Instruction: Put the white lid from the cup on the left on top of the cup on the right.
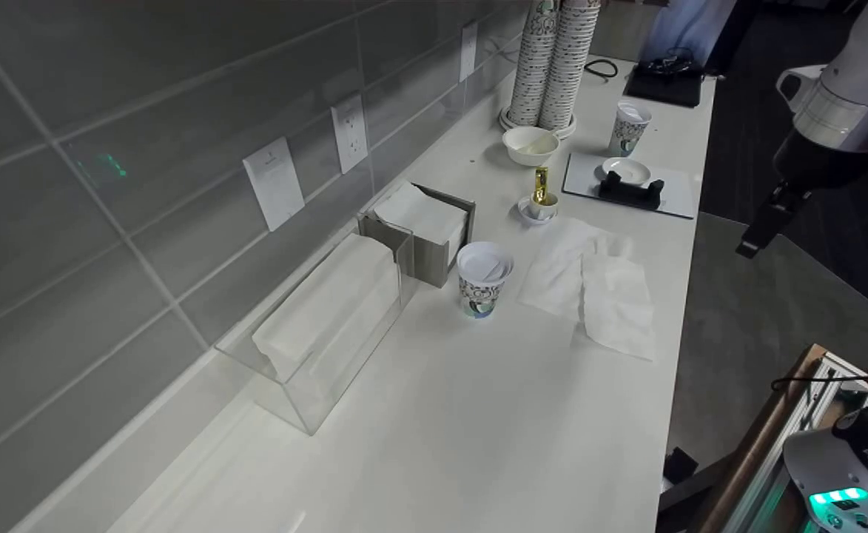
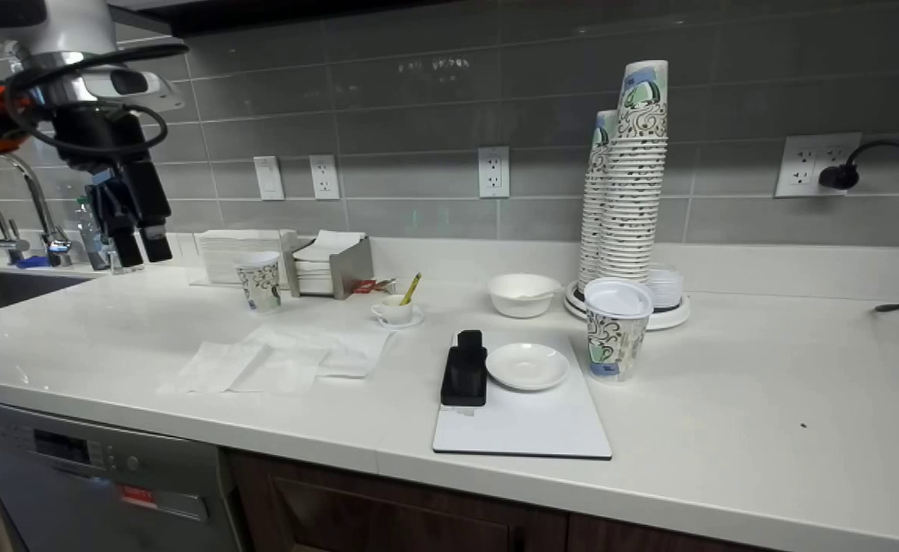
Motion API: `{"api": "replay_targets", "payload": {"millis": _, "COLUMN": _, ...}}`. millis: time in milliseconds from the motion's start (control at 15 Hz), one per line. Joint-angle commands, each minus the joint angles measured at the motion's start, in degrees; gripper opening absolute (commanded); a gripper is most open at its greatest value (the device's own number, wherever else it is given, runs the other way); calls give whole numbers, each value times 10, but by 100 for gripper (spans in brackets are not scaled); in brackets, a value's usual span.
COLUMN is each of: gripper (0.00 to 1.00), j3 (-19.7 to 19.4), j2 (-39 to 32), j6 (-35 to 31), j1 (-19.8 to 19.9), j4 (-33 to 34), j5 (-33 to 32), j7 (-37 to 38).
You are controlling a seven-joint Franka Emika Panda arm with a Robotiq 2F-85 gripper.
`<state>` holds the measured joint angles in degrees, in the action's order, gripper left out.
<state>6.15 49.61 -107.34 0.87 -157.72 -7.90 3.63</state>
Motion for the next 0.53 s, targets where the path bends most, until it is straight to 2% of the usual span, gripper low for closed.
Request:
{"api": "replay_targets", "payload": {"millis": 0, "gripper": 100, "j3": -6, "j2": -1, "j6": 2, "j1": -7, "j4": 1, "j5": -5, "j7": 5}}
{"api": "replay_targets", "payload": {"millis": 200, "gripper": 100, "j3": -6, "j2": -1, "j6": 2, "j1": -7, "j4": 1, "j5": -5, "j7": 5}}
{"api": "replay_targets", "payload": {"millis": 467, "gripper": 100, "j3": 0, "j2": -51, "j6": -75, "j1": -41, "j4": 14, "j5": 55, "j7": 23}}
